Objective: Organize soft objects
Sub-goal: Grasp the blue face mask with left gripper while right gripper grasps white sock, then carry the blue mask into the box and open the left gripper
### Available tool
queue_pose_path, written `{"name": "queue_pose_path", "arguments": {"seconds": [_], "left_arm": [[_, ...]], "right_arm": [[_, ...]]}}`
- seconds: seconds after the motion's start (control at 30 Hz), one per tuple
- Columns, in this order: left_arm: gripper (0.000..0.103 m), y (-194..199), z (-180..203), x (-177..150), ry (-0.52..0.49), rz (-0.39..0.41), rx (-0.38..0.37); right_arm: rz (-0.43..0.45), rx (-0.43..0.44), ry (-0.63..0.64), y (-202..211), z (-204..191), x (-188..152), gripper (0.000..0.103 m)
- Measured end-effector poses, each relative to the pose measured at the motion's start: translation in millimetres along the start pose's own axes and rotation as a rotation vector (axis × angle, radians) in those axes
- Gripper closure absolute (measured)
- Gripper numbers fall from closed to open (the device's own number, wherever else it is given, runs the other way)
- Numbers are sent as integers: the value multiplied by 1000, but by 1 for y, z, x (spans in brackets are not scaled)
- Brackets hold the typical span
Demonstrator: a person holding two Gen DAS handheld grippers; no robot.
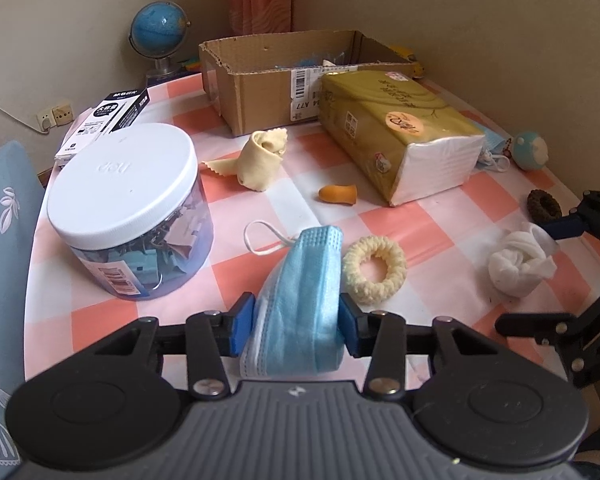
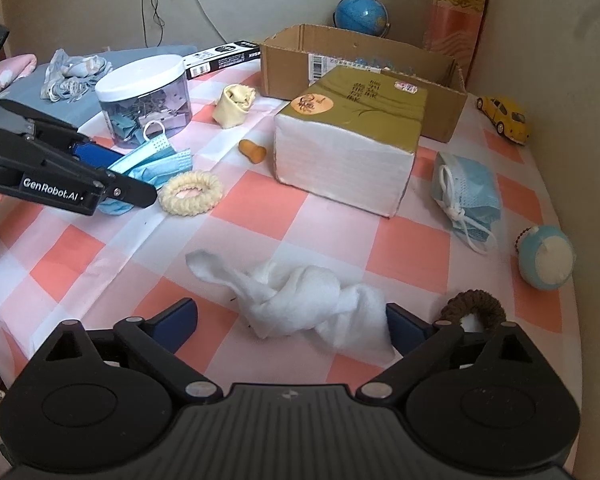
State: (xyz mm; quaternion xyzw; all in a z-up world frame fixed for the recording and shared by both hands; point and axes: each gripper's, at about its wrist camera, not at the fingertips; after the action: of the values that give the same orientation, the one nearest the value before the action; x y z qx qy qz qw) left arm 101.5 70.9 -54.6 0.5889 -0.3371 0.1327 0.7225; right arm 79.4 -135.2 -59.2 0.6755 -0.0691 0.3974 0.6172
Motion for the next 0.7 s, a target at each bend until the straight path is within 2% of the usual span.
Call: {"name": "queue_pose_path", "arguments": {"seconds": [0.07,0.13,0.33,0.7], "left_arm": [[59,0,1,0,-9,2,4],[59,-1,0,0,-6,1,3],[62,2,0,1,-16,7,12],[68,19,4,6,-76,14,10]], "right_arm": [[1,0,-7,0,2,2,9],[-5,-2,-11,0,3,4,19],[-9,-17,-24,1,6,6,35],[24,-31,-23,15,9,9,39]]}}
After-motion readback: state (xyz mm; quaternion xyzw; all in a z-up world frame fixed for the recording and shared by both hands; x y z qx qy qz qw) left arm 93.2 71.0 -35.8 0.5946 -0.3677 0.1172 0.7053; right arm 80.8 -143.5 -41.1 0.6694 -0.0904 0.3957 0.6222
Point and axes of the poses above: each gripper's, at about its wrist camera, not at the fingertips, and y roughly against the way its jaws point, z to its right, x to its top, and after that the axes turned 4 degrees about -x, right-handed
